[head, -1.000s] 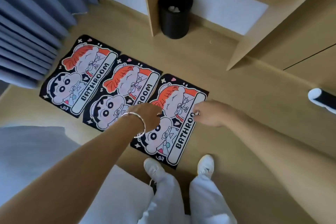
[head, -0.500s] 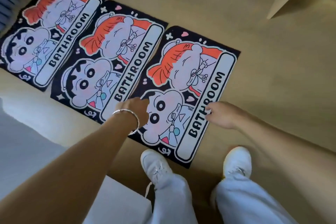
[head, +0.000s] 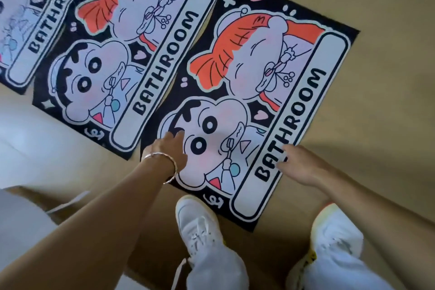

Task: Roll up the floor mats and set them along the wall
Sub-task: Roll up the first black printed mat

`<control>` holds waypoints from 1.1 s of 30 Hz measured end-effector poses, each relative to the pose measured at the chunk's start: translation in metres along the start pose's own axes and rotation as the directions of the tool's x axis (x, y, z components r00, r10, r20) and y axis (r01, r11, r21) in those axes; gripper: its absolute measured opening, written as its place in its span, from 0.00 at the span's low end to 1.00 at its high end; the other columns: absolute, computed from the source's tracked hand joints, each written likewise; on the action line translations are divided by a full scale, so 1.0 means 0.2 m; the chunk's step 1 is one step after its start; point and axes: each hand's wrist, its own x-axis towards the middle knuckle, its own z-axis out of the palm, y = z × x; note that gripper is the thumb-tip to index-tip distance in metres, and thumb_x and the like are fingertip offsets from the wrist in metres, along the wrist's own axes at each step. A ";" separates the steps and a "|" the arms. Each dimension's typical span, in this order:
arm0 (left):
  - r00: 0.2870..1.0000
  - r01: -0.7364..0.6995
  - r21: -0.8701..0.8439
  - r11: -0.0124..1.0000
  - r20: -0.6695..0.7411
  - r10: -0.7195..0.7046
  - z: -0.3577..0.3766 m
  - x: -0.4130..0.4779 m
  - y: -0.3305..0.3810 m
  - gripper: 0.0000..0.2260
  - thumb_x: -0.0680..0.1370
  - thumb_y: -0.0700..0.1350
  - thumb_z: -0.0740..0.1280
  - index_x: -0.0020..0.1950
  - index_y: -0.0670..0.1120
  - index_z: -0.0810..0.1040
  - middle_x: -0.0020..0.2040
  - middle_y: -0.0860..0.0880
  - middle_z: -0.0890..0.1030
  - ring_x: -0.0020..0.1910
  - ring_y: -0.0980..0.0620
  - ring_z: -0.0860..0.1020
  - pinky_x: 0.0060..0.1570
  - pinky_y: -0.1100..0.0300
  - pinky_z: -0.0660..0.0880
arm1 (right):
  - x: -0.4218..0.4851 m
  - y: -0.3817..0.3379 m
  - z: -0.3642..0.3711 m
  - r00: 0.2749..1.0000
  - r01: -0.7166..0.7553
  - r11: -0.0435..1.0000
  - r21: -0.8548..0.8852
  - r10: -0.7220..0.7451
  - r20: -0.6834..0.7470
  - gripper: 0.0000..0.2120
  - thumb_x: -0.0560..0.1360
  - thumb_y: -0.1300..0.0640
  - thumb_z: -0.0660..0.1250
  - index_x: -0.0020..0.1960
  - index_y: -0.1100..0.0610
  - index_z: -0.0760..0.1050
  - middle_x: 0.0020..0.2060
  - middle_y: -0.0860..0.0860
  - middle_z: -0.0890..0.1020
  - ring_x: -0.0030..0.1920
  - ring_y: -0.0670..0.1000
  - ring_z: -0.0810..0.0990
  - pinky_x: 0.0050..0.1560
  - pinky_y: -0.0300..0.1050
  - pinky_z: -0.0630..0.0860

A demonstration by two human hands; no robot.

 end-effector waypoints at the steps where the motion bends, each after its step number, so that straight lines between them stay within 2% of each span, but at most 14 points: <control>1: 1.000 0.019 -0.027 0.999 -0.004 -0.019 0.01 0.05 0.00 0.24 0.78 0.50 0.62 0.72 0.52 0.59 0.65 0.46 0.69 0.58 0.42 0.74 0.52 0.50 0.75 | 0.04 0.00 0.01 1.000 -0.023 0.999 0.035 0.023 -0.018 0.19 0.79 0.53 0.61 0.67 0.58 0.65 0.61 0.55 0.74 0.58 0.55 0.77 0.56 0.48 0.74; 2: 0.999 0.037 -0.054 0.998 -0.006 -0.037 0.02 0.09 0.00 0.25 0.77 0.50 0.63 0.72 0.52 0.58 0.66 0.45 0.68 0.59 0.42 0.74 0.52 0.50 0.75 | 0.08 0.01 0.02 0.998 -0.045 0.995 0.084 0.048 -0.039 0.21 0.79 0.53 0.61 0.69 0.58 0.63 0.62 0.56 0.74 0.57 0.55 0.77 0.54 0.48 0.74; 4: 0.996 0.086 -0.109 0.990 0.011 -0.085 0.05 0.17 -0.02 0.29 0.77 0.50 0.64 0.74 0.50 0.54 0.68 0.43 0.65 0.61 0.40 0.73 0.55 0.49 0.74 | 0.17 0.03 0.07 0.990 -0.103 0.976 0.190 0.120 -0.078 0.22 0.77 0.53 0.62 0.68 0.57 0.62 0.58 0.57 0.74 0.48 0.53 0.79 0.42 0.46 0.76; 7: 0.976 0.219 -0.247 0.944 0.054 -0.212 0.12 0.27 -0.08 0.35 0.76 0.50 0.65 0.76 0.50 0.48 0.71 0.40 0.61 0.64 0.37 0.69 0.61 0.45 0.71 | 0.29 0.07 0.16 0.945 -0.176 0.938 0.299 0.246 -0.214 0.13 0.73 0.53 0.64 0.52 0.59 0.66 0.48 0.57 0.75 0.32 0.51 0.77 0.27 0.41 0.69; 9: 0.950 0.313 -0.346 0.885 0.099 -0.298 0.17 0.31 -0.15 0.38 0.76 0.51 0.65 0.77 0.49 0.43 0.73 0.39 0.55 0.68 0.36 0.64 0.66 0.44 0.66 | 0.35 0.11 0.19 0.907 -0.205 0.914 0.350 0.312 -0.284 0.11 0.72 0.54 0.63 0.46 0.57 0.62 0.40 0.55 0.71 0.24 0.50 0.70 0.23 0.37 0.65; 12: 0.920 0.385 -0.460 0.800 0.122 -0.372 0.25 0.34 -0.22 0.42 0.75 0.50 0.68 0.77 0.47 0.41 0.74 0.40 0.51 0.70 0.36 0.62 0.68 0.45 0.63 | 0.39 0.16 0.21 0.861 -0.230 0.843 0.486 0.410 -0.303 0.14 0.73 0.51 0.65 0.51 0.57 0.65 0.44 0.57 0.73 0.29 0.54 0.74 0.27 0.40 0.69; 15: 0.894 0.411 -0.508 0.757 0.061 -0.444 0.29 0.36 -0.23 0.41 0.74 0.49 0.69 0.77 0.49 0.43 0.71 0.39 0.56 0.65 0.33 0.66 0.64 0.43 0.66 | 0.41 0.19 0.22 0.848 -0.259 0.800 0.541 0.457 -0.270 0.17 0.76 0.51 0.66 0.58 0.62 0.70 0.47 0.57 0.80 0.37 0.55 0.78 0.33 0.41 0.70; 18: 0.850 0.468 -0.551 0.691 0.068 -0.522 0.30 0.37 -0.22 0.38 0.73 0.49 0.69 0.75 0.48 0.50 0.67 0.36 0.61 0.61 0.31 0.68 0.59 0.41 0.68 | 0.42 0.20 0.16 0.862 -0.273 0.797 0.539 0.451 -0.232 0.06 0.77 0.59 0.62 0.46 0.62 0.73 0.36 0.55 0.79 0.31 0.52 0.75 0.27 0.38 0.66; 20: 0.839 0.488 -0.573 0.659 0.097 -0.536 0.30 0.39 -0.19 0.36 0.72 0.50 0.69 0.74 0.44 0.53 0.66 0.35 0.62 0.61 0.32 0.68 0.60 0.42 0.67 | 0.42 0.23 0.11 0.870 -0.284 0.808 0.516 0.444 -0.216 0.09 0.76 0.62 0.60 0.39 0.60 0.73 0.32 0.54 0.78 0.29 0.51 0.74 0.27 0.38 0.66; 23: 0.800 0.534 -0.567 0.627 0.099 -0.591 0.30 0.39 -0.15 0.37 0.72 0.51 0.70 0.74 0.42 0.55 0.68 0.36 0.60 0.65 0.33 0.63 0.66 0.43 0.62 | 0.41 0.25 0.08 0.881 -0.267 0.828 0.493 0.417 -0.225 0.08 0.77 0.61 0.59 0.43 0.61 0.75 0.36 0.56 0.81 0.32 0.52 0.75 0.29 0.36 0.66; 26: 0.801 0.527 -0.600 0.602 0.115 -0.587 0.29 0.38 -0.13 0.41 0.72 0.52 0.71 0.76 0.44 0.50 0.71 0.35 0.58 0.67 0.33 0.62 0.68 0.43 0.61 | 0.42 0.25 0.09 0.853 -0.231 0.832 0.504 0.423 -0.306 0.06 0.78 0.60 0.60 0.48 0.61 0.74 0.39 0.55 0.80 0.33 0.51 0.76 0.29 0.37 0.67; 28: 0.795 0.544 -0.589 0.597 0.134 -0.592 0.27 0.38 -0.15 0.44 0.71 0.55 0.72 0.77 0.44 0.48 0.70 0.33 0.60 0.67 0.32 0.63 0.66 0.41 0.63 | 0.44 0.25 0.10 0.837 -0.229 0.787 0.573 0.460 -0.297 0.12 0.77 0.54 0.62 0.55 0.62 0.72 0.42 0.56 0.82 0.36 0.53 0.80 0.30 0.39 0.70; 30: 0.791 0.544 -0.597 0.589 0.130 -0.598 0.25 0.38 -0.18 0.40 0.72 0.56 0.71 0.74 0.40 0.54 0.67 0.32 0.66 0.64 0.32 0.67 0.63 0.41 0.67 | 0.43 0.26 0.09 0.846 -0.216 0.743 0.634 0.467 -0.259 0.15 0.77 0.51 0.63 0.53 0.64 0.74 0.38 0.55 0.82 0.33 0.52 0.80 0.28 0.38 0.70; 33: 0.803 0.478 -0.627 0.615 0.028 -0.596 0.25 0.35 -0.20 0.22 0.77 0.50 0.66 0.65 0.39 0.67 0.60 0.33 0.74 0.58 0.34 0.73 0.56 0.46 0.69 | 0.41 0.29 0.09 0.859 -0.187 0.756 0.628 0.435 -0.268 0.13 0.78 0.52 0.62 0.48 0.63 0.76 0.34 0.53 0.79 0.30 0.50 0.75 0.28 0.38 0.68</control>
